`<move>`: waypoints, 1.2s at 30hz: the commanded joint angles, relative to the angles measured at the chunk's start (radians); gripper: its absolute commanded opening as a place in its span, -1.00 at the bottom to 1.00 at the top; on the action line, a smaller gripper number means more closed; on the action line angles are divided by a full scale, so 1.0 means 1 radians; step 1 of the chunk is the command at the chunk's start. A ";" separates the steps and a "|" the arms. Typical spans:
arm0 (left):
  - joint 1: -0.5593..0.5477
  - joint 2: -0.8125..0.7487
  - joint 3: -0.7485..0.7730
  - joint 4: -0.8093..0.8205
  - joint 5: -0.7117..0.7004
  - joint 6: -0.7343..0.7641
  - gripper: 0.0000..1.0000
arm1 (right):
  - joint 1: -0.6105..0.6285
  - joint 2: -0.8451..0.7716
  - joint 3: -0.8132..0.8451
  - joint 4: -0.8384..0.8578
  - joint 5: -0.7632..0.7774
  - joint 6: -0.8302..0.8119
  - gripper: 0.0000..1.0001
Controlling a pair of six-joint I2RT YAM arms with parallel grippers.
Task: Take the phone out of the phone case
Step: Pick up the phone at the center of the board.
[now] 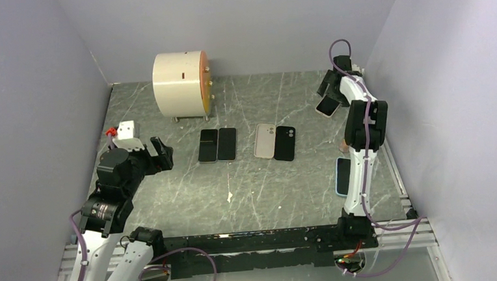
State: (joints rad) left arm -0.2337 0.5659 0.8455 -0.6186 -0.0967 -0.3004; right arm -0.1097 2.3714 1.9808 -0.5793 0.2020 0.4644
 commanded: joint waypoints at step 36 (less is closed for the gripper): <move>0.000 -0.096 -0.006 0.013 0.043 -0.012 0.88 | 0.182 -0.411 -0.504 0.132 -0.016 -0.187 -0.43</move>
State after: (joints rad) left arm -0.2352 0.4854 0.8444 -0.6193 -0.0864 -0.3035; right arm 0.0414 2.1178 1.5631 -0.5369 0.1917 0.2989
